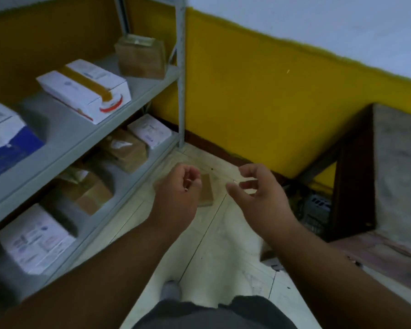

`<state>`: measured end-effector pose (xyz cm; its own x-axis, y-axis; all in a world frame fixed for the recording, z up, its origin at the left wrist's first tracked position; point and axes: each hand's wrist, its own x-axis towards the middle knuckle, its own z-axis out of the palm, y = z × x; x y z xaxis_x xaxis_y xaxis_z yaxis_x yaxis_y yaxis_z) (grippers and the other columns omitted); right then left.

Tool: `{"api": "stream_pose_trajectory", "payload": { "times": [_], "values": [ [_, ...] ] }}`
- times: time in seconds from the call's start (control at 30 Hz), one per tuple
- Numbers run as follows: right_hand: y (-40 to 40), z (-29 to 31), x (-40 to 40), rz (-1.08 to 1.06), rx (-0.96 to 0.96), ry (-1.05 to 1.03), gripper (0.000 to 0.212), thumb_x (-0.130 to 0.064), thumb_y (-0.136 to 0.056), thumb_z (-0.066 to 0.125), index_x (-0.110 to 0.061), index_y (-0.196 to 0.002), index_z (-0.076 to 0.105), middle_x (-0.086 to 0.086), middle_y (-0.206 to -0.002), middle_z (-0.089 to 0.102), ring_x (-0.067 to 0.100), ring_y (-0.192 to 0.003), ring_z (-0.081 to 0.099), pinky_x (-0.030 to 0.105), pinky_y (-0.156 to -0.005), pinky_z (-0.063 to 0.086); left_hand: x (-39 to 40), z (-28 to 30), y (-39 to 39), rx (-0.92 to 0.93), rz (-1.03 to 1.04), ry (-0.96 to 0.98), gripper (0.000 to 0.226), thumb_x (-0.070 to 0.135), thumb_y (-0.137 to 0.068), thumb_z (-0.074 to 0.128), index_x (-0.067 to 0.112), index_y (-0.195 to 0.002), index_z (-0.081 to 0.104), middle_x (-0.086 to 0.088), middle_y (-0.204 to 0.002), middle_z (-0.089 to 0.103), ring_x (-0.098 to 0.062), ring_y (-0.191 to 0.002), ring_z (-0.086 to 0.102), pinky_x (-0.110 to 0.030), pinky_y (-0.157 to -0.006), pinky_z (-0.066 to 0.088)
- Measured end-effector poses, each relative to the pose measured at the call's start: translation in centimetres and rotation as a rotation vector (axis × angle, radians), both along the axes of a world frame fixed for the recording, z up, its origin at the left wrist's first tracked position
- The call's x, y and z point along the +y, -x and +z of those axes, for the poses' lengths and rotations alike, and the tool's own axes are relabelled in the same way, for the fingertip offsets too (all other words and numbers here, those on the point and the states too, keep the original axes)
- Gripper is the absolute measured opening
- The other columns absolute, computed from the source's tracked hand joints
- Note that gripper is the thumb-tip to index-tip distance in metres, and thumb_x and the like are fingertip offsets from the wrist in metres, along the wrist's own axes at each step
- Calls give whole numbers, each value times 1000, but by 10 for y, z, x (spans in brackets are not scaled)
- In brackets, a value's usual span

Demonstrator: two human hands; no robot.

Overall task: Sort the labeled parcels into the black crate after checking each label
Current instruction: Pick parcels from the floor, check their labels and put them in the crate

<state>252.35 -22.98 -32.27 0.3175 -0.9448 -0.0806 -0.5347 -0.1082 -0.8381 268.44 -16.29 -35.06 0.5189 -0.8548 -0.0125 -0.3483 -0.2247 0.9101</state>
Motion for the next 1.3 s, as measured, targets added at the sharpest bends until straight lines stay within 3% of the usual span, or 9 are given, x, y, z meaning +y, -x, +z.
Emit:
{"api": "stream_pose_trajectory", "payload": {
  "times": [0.23, 0.47, 0.8, 0.93, 0.97, 1.03, 1.1, 1.2, 1.3],
  "values": [
    [-40, -17, -128, -37, -22, -80, 34, -39, -86, 73, -40, -113, 52, -22, -109, 54, 0, -98, 57, 24, -67, 55, -139, -8, -28, 53, -98, -27, 15, 19, -95, 59, 34, -96, 56, 12, -88, 62, 10, -78, 57, -8, -57, 42],
    [-100, -105, -292, 21, -9, -151, 28, -33, -88, 71, -44, -103, 49, -19, -104, 58, -3, -91, 58, 14, -60, 44, -287, -90, -70, 24, 17, -104, 12, 27, -98, 55, 35, -107, 52, 16, -102, 60, 6, -89, 58, -9, -64, 41],
    [-199, -401, -418, -13, 99, -312, 18, -26, -92, 66, -39, -90, 54, -18, -97, 59, -6, -74, 59, 6, -41, 38, -395, -385, -146, 272, 195, -453, 8, 39, -99, 51, 44, -105, 47, 12, -102, 63, -1, -83, 60, -9, -53, 41],
    [-222, -549, -439, -86, 166, -368, 16, -30, -91, 65, -34, -106, 60, -16, -86, 59, 3, -70, 60, 18, -49, 43, -428, -518, -175, 413, 208, -530, 44, 45, -99, 51, 33, -140, 42, 3, -133, 58, -17, -113, 59, -39, -93, 52],
    [-219, -583, -440, -101, 191, -386, 20, -31, -91, 65, -32, -111, 62, -14, -91, 61, 5, -73, 62, 21, -53, 48, -431, -547, -173, 427, 199, -568, 50, 47, -99, 49, 31, -145, 38, 1, -139, 55, -18, -116, 57, -38, -94, 51],
    [-210, -647, -438, -102, 254, -436, 29, -32, -91, 64, -26, -120, 61, -3, -110, 63, 15, -83, 66, 27, -62, 54, -431, -604, -165, 398, 152, -654, 54, 48, -100, 48, 29, -149, 35, 1, -144, 51, -10, -101, 54, -24, -74, 46],
    [-201, -700, -434, -61, 346, -473, 39, -33, -91, 65, -23, -128, 56, 2, -121, 59, 16, -86, 62, 24, -56, 48, -429, -654, -157, 340, 123, -709, 57, 47, -100, 49, 27, -150, 33, -1, -145, 48, -10, -96, 56, -19, -64, 38],
    [-189, -760, -427, 2, 572, -363, 50, -36, -90, 63, -16, -134, 50, 8, -122, 55, 24, -98, 57, 32, -71, 52, -423, -719, -148, 283, 117, -863, 69, 43, -99, 53, 20, -156, 22, -10, -153, 40, -29, -127, 52, -27, -79, 43],
    [-186, -799, -425, 21, 633, -378, 47, -42, -90, 61, -15, -128, 52, 3, -112, 60, 20, -94, 59, 31, -69, 51, -422, -764, -141, 381, 130, -924, 70, 41, -97, 55, 19, -155, 23, -12, -147, 48, -31, -123, 55, -34, -88, 43]
  ]
}}
